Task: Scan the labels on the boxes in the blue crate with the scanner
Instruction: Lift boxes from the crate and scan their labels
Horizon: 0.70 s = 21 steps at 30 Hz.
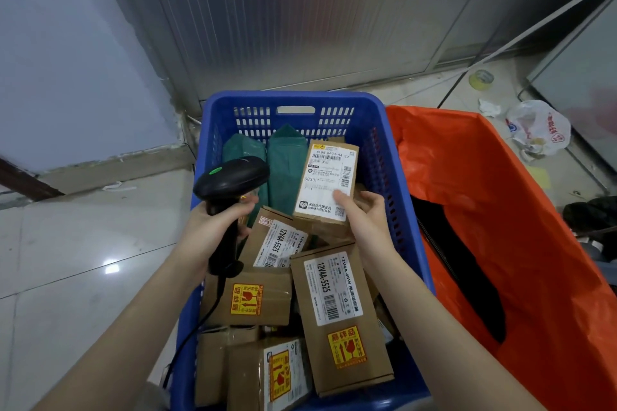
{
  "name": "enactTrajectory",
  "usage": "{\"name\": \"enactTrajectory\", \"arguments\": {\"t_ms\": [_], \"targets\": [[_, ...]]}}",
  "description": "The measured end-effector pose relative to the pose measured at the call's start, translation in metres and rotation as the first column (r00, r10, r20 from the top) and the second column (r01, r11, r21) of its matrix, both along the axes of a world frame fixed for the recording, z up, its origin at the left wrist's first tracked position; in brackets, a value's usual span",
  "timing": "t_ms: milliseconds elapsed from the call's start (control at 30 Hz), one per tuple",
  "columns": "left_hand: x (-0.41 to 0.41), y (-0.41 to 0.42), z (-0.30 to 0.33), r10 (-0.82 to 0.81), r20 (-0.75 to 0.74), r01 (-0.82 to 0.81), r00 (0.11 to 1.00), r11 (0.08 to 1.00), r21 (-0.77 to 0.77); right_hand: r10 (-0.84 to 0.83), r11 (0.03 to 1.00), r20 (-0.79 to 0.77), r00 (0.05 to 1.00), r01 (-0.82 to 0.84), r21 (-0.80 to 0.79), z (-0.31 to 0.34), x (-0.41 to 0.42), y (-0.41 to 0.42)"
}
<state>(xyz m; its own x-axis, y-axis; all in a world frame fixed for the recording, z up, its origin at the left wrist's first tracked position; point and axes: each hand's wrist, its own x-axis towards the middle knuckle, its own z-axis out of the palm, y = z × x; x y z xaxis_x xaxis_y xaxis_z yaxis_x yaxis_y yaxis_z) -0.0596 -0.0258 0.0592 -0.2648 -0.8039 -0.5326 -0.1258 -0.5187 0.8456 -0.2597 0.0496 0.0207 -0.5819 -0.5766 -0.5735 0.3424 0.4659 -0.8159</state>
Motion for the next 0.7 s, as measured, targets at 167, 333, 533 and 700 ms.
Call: {"name": "enactTrajectory", "arguments": {"t_ms": [167,333,533,700], "targets": [[-0.005,-0.009,-0.021,0.006,0.1,-0.005,0.995,1.0,-0.012,0.074,0.995,-0.069,0.995,-0.07,0.069,-0.016,0.001,-0.017],[-0.01,-0.014,-0.034,-0.019,0.108,0.019,0.994,1.0,-0.004,0.16,0.983,-0.171,0.972,-0.141,0.119,-0.03,-0.001,-0.029],[-0.011,-0.018,-0.045,-0.017,0.12,0.016,0.993,1.0,0.005,0.198,0.973,-0.219,0.955,-0.164,0.164,-0.039,-0.009,-0.033],[-0.012,-0.019,-0.051,-0.025,0.122,0.022,0.992,0.999,0.027,0.212,0.964,-0.204,0.956,-0.171,0.201,-0.047,-0.012,-0.029]]}}
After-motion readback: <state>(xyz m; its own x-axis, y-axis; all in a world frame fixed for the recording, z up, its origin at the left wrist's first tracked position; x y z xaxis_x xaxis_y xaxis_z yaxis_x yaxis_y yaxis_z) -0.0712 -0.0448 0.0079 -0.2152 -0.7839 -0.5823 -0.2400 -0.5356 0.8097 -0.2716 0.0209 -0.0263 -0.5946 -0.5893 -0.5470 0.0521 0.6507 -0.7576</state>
